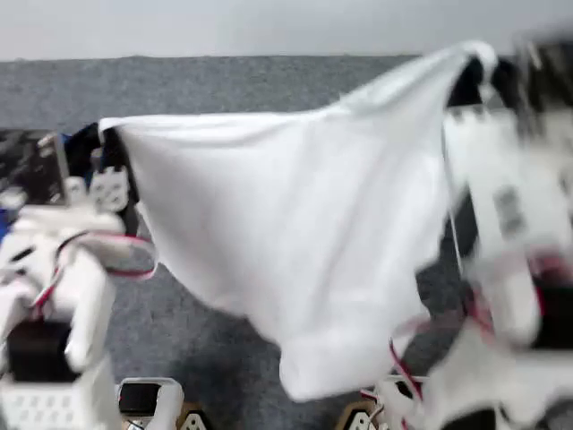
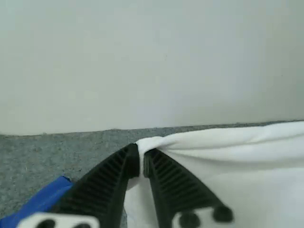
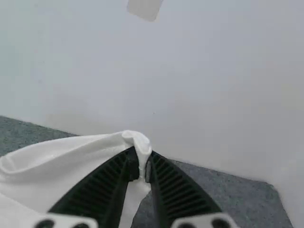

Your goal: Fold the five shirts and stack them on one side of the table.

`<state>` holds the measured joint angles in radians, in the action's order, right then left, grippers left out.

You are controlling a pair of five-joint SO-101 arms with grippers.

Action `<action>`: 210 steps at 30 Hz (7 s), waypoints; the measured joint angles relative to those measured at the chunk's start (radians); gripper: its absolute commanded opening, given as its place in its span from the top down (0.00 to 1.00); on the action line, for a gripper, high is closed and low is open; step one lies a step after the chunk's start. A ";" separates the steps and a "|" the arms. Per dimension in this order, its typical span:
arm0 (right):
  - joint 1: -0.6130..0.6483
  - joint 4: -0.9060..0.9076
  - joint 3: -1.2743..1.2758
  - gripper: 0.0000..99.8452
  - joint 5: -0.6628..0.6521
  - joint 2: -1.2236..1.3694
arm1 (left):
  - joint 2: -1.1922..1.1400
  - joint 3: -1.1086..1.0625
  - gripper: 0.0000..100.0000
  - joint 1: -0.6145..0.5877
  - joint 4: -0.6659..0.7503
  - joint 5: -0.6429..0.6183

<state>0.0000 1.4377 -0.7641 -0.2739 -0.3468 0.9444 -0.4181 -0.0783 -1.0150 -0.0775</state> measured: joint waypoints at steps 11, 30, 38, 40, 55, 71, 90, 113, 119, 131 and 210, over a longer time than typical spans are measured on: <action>0.000 -0.308 0.000 0.99 0.000 0.402 | -0.597 -0.080 0.98 0.002 0.557 0.000; 0.000 -0.301 -0.058 0.99 -0.011 0.562 | -1.057 0.480 0.99 0.029 0.160 0.000; -0.023 -0.054 -0.227 0.99 -0.011 0.315 | -0.776 0.684 0.99 0.029 -0.219 0.003; -0.035 -0.026 -0.256 0.99 -0.011 0.249 | -0.704 0.700 0.99 0.029 -0.258 0.029; -0.057 0.023 -0.311 0.99 -0.011 -0.245 | -0.269 0.816 0.99 0.029 -0.516 0.066; -0.057 -0.020 -0.104 0.99 -0.011 -0.026 | -0.358 0.612 0.99 0.029 -0.371 0.066; -0.057 -0.446 0.032 0.99 -0.011 0.557 | -0.898 0.327 0.99 0.031 0.259 0.066; -0.092 0.041 0.035 0.99 -0.176 0.445 | -0.723 0.318 0.99 0.021 -0.150 0.321; -0.100 0.258 0.035 0.99 -0.184 0.423 | -0.703 0.318 0.99 0.020 -0.307 0.385; -0.095 0.316 0.342 0.99 -0.186 0.400 | -0.703 0.123 0.99 0.017 -0.333 0.390; 0.118 -0.364 1.915 1.00 -0.333 -0.190 | -0.703 -0.482 0.92 -0.060 0.074 0.373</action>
<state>0.1181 1.0740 1.1508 -0.6068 -0.5370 0.2417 -0.8999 -0.1381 -0.9413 0.2954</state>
